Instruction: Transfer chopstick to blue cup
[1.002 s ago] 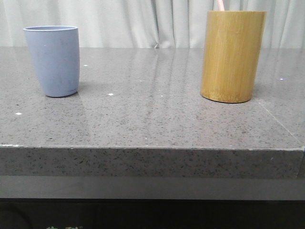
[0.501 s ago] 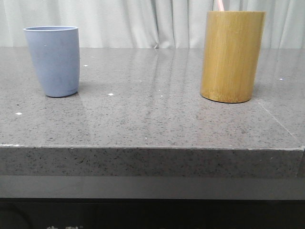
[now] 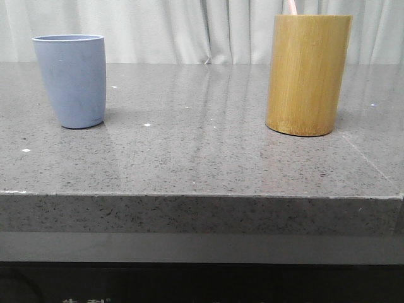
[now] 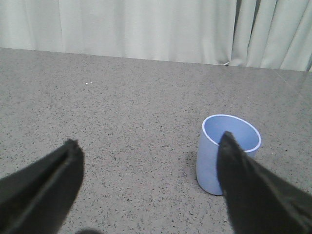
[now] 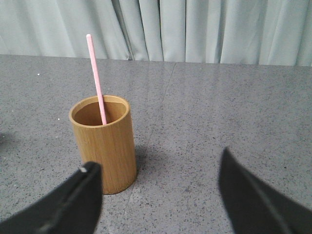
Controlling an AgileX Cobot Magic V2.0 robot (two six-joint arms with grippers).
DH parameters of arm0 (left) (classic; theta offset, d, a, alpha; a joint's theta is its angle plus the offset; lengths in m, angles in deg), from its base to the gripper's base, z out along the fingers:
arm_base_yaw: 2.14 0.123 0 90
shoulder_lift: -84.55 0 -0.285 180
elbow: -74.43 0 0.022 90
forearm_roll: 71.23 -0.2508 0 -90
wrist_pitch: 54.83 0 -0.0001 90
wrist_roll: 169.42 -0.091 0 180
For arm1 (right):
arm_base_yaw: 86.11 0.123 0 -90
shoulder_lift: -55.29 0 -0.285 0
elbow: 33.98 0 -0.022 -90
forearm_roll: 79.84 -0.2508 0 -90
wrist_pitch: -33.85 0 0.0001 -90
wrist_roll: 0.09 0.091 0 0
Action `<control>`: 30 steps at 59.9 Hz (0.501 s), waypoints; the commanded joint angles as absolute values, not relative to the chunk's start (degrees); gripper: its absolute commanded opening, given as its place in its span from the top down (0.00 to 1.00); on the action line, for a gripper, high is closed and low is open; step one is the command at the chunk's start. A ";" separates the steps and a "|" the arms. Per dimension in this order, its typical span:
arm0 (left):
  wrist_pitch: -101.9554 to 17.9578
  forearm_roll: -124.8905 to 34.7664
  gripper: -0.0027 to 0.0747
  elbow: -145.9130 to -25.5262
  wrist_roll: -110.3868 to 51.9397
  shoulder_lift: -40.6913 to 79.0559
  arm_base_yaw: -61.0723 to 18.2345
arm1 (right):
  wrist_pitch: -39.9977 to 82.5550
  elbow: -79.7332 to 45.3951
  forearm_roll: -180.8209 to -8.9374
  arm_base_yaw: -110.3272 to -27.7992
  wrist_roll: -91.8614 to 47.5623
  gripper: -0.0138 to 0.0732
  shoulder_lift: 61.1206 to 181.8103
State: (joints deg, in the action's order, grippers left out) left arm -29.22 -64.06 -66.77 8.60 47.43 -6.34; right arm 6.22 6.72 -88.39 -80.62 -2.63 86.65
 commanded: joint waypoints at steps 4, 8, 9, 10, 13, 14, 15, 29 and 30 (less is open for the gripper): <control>-33.33 -63.78 0.07 -68.84 9.14 46.86 -6.30 | 10.52 4.86 -88.74 -80.69 -2.85 0.13 87.46; -33.33 -63.78 0.07 -68.84 9.14 46.86 -6.30 | 10.58 4.86 -88.74 -80.69 -2.85 0.13 87.46; -33.33 -63.78 0.07 -68.84 9.14 46.86 -6.30 | 10.58 4.86 -88.74 -80.69 -2.85 0.13 87.46; -33.33 -63.78 0.07 -68.84 9.14 46.86 -6.30 | 10.58 4.86 -88.74 -80.69 -2.85 0.13 87.46; -33.67 -63.65 0.07 -68.84 9.14 46.86 -6.30 | 10.58 4.86 -88.74 -80.69 -2.85 0.13 87.46; -33.87 -63.32 0.07 -68.84 9.14 46.86 -6.30 | 10.58 4.86 -88.74 -80.69 -2.85 0.13 87.46; -34.16 -62.84 0.07 -68.84 9.14 46.86 -6.30 | 10.58 4.86 -88.74 -80.69 -2.85 0.13 87.46; -27.47 -61.76 0.07 -74.40 5.61 41.04 -6.30 | 10.58 4.86 -88.74 -80.69 -2.85 0.13 87.46; -26.39 -61.66 0.07 -75.47 5.05 39.93 -6.45 | 10.58 4.86 -88.74 -80.69 -2.85 0.13 87.46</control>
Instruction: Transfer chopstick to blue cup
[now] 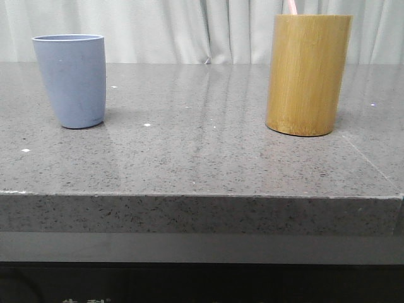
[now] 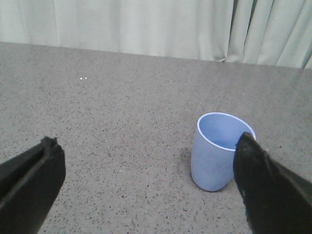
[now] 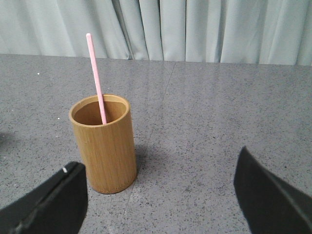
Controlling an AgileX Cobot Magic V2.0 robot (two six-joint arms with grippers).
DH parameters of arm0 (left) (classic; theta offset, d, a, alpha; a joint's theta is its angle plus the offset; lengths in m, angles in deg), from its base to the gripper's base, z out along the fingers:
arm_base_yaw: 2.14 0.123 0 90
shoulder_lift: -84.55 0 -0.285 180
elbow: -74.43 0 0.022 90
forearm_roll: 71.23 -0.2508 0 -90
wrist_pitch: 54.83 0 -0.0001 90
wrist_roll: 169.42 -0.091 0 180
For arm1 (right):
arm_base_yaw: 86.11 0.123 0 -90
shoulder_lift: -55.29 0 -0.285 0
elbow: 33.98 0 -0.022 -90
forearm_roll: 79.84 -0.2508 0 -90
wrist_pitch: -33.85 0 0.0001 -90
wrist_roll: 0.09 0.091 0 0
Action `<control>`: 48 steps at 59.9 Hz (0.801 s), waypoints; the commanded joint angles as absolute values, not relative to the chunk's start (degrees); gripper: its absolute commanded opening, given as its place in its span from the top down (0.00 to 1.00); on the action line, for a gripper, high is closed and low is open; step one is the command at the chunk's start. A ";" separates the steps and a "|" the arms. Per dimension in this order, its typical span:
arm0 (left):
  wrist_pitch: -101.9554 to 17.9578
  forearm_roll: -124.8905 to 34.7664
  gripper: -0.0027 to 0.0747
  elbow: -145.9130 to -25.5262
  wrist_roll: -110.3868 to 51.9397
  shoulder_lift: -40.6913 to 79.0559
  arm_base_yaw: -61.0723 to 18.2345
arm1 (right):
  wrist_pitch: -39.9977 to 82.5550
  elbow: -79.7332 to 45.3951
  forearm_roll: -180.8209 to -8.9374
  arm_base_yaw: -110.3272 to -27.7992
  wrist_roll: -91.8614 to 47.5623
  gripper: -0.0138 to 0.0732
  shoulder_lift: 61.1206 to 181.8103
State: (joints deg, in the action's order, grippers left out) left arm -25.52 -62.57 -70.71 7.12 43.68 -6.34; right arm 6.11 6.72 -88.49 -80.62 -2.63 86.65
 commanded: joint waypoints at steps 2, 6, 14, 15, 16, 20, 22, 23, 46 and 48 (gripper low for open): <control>-24.58 -61.66 0.07 -77.38 4.12 37.99 -6.84 | 10.58 4.86 -88.74 -80.69 -2.85 0.13 87.46; -21.00 -61.66 0.07 -81.08 3.19 34.34 -7.78 | 10.58 4.86 -88.74 -80.69 -2.85 0.13 87.46; -14.54 -61.54 0.07 -89.64 1.34 26.12 -11.60 | 10.58 4.86 -88.74 -80.69 -2.85 0.13 87.46; -13.98 -61.54 0.07 -90.47 1.08 25.27 -12.12 | 10.58 4.86 -88.74 -80.69 -2.85 0.13 87.46; -13.45 -61.54 0.07 -91.32 1.07 24.39 -12.65 | 10.58 4.86 -88.74 -80.69 -2.85 0.13 87.46; -11.36 -61.54 0.07 -95.10 1.07 20.50 -15.44 | 10.58 4.86 -88.74 -80.69 -2.85 0.13 87.46; -10.19 -61.54 0.07 -97.27 1.07 18.30 -16.87 | 10.58 4.86 -88.74 -80.69 -2.85 0.13 87.46; -9.38 -61.54 0.07 -98.14 1.07 17.41 -17.44 | 10.52 4.86 -88.74 -80.69 -2.85 0.13 87.46; 14.10 -62.78 0.07 -123.86 1.07 -7.72 -27.33 | 10.52 4.86 -88.74 -80.69 -2.85 0.13 87.46; 15.42 -63.61 0.07 -125.73 1.07 -9.41 -27.58 | 10.52 4.86 -88.74 -80.69 -2.85 0.13 87.46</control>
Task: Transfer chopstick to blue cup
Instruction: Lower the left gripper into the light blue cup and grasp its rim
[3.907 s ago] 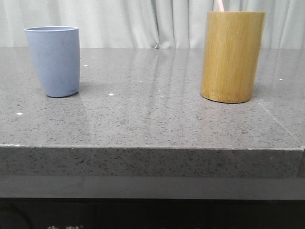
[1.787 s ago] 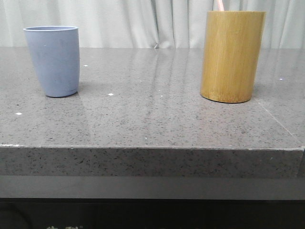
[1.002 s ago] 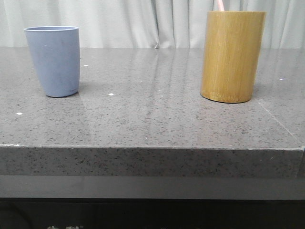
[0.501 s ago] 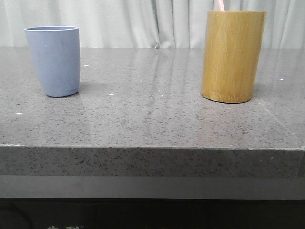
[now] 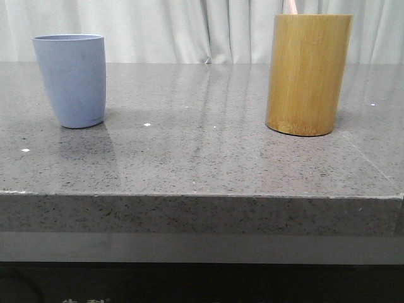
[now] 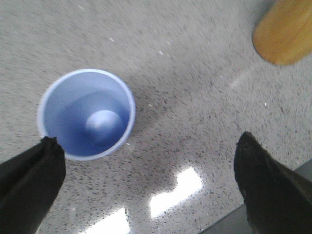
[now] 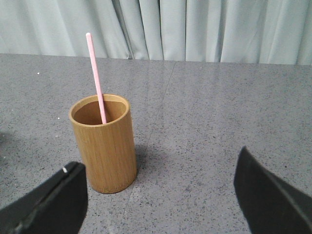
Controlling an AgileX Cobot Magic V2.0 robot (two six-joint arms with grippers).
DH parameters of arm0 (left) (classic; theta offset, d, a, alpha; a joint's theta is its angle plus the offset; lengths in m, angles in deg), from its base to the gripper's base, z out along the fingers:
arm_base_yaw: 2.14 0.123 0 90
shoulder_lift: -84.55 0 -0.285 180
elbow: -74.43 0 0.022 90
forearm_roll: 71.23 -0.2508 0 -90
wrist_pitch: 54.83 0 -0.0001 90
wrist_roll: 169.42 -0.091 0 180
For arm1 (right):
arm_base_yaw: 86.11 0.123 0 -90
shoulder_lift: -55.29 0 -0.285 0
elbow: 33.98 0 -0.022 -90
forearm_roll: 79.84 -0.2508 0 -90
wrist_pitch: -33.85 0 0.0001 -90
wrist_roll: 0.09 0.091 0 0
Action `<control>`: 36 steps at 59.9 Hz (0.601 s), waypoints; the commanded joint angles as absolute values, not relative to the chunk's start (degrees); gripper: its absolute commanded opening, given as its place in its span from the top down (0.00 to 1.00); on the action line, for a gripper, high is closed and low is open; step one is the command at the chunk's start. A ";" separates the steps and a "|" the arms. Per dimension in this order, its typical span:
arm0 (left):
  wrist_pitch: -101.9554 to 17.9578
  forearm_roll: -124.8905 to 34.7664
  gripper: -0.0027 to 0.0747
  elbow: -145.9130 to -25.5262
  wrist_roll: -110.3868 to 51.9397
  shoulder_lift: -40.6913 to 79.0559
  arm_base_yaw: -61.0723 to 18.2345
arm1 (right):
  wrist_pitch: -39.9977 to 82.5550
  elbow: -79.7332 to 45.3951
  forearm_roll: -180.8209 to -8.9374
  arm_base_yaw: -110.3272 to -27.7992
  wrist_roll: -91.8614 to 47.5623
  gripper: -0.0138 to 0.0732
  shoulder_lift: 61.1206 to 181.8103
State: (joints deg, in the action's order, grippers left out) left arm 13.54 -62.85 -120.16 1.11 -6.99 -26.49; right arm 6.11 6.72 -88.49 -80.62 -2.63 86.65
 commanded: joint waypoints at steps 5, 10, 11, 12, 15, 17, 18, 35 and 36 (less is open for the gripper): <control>16.91 -66.16 0.07 -129.06 1.07 -13.85 -27.58 | 10.52 4.86 -88.74 -80.69 -2.85 0.13 87.46; 17.11 -68.02 0.07 -131.23 1.07 -17.36 -27.58 | 10.47 4.86 -88.74 -80.69 -2.85 0.13 87.46; 17.11 -68.14 0.07 -131.39 1.07 -17.82 -27.47 | 10.47 4.86 -88.74 -80.69 -2.85 0.13 87.46; 17.11 -68.28 0.07 -131.53 1.07 -18.43 -27.47 | 10.47 4.86 -88.74 -80.69 -2.85 0.13 87.46; 17.11 -68.46 0.07 -131.78 1.07 -19.59 -27.47 | 10.47 4.86 -88.74 -80.69 -2.85 0.13 87.46; 17.11 -68.46 0.07 -131.78 1.07 -20.50 -27.47 | 10.47 4.86 -88.74 -80.69 -2.85 0.13 87.46; 17.11 -68.46 0.07 -131.78 1.07 -20.84 -27.47 | 10.47 4.86 -88.74 -80.69 -2.85 0.13 87.46; 17.72 -68.35 0.08 -131.78 1.07 -24.45 -27.57 | 10.47 4.91 -88.74 -80.69 -2.85 0.13 87.46; 17.72 -68.35 0.09 -131.78 1.07 -24.60 -27.57 | 10.53 4.98 -88.74 -80.69 -2.85 0.13 87.46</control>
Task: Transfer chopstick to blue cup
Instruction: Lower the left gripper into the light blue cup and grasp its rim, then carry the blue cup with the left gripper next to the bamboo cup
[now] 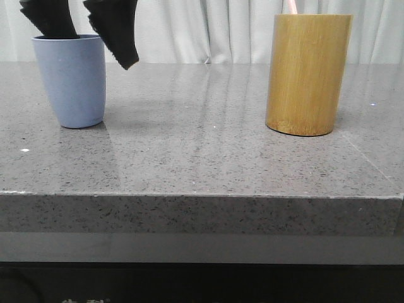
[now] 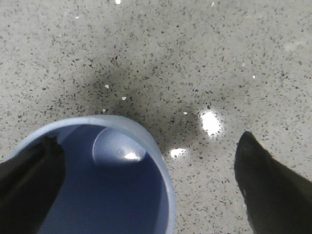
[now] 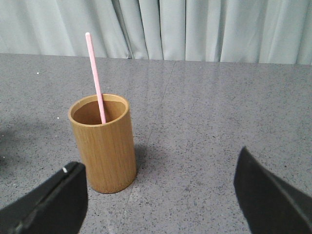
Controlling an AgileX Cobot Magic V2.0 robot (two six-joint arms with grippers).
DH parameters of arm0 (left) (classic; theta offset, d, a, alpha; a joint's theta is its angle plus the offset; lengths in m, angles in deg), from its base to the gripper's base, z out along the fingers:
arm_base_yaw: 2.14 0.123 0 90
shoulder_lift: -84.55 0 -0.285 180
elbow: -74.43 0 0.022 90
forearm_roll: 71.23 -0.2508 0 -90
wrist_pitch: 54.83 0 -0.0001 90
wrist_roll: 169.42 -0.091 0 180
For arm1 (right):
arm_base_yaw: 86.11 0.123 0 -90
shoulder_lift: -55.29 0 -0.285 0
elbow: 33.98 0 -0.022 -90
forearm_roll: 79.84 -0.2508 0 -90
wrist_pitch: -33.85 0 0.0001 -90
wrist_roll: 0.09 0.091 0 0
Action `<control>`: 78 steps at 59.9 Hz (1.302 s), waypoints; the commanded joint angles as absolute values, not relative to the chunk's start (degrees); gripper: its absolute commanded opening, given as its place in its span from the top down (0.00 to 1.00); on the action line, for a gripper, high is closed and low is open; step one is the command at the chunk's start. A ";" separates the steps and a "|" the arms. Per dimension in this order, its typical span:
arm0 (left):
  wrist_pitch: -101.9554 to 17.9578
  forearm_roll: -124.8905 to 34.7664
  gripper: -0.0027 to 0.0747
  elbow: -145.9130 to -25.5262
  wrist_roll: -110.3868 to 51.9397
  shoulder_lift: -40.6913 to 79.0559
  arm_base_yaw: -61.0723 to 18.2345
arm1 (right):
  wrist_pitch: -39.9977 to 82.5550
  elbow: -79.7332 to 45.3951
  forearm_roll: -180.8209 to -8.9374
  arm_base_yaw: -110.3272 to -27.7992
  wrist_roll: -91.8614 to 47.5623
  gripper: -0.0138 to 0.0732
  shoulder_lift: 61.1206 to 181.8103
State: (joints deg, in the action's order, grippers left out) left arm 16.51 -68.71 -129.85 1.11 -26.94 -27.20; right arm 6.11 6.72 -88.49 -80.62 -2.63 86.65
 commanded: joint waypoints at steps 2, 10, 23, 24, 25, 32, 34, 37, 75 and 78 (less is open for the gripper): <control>17.72 -68.35 0.12 -131.78 1.07 -24.58 -27.57 | 10.53 5.04 -88.74 -80.69 -2.85 0.13 87.46; 17.72 -68.35 0.35 -131.78 1.07 -24.58 -27.57 | 10.53 5.07 -88.74 -80.69 -2.85 0.13 87.46; 17.72 -68.35 0.84 -131.78 1.07 -24.58 -27.57 | 10.53 5.07 -88.74 -80.69 -2.85 0.13 87.46; 17.72 -68.35 0.87 -131.78 1.07 -24.58 -27.57 | 10.53 5.07 -88.74 -80.69 -2.85 0.13 87.46; 17.62 -68.35 0.89 -131.78 1.07 -24.58 -27.57 | 10.53 5.07 -88.74 -80.69 -2.85 0.13 87.46; 17.62 -68.35 0.99 -131.78 1.07 -24.58 -27.57 | 10.53 5.07 -88.74 -80.69 -2.85 0.13 87.46; 17.62 -68.23 0.99 -131.78 1.07 -24.58 -27.57 | 10.53 5.07 -88.74 -80.69 -2.85 0.13 87.46; 17.75 -67.83 0.99 -132.03 1.07 -24.58 -27.57 | 10.53 5.07 -88.74 -80.69 -2.85 0.13 87.46; 13.69 -55.79 0.99 -138.76 -2.47 -26.74 -41.72 | 10.53 5.07 -88.74 -80.69 -2.85 0.13 87.46; 12.91 -55.94 0.99 -138.76 -3.44 -27.04 -42.82 | 10.53 5.07 -88.74 -80.69 -2.85 0.13 87.46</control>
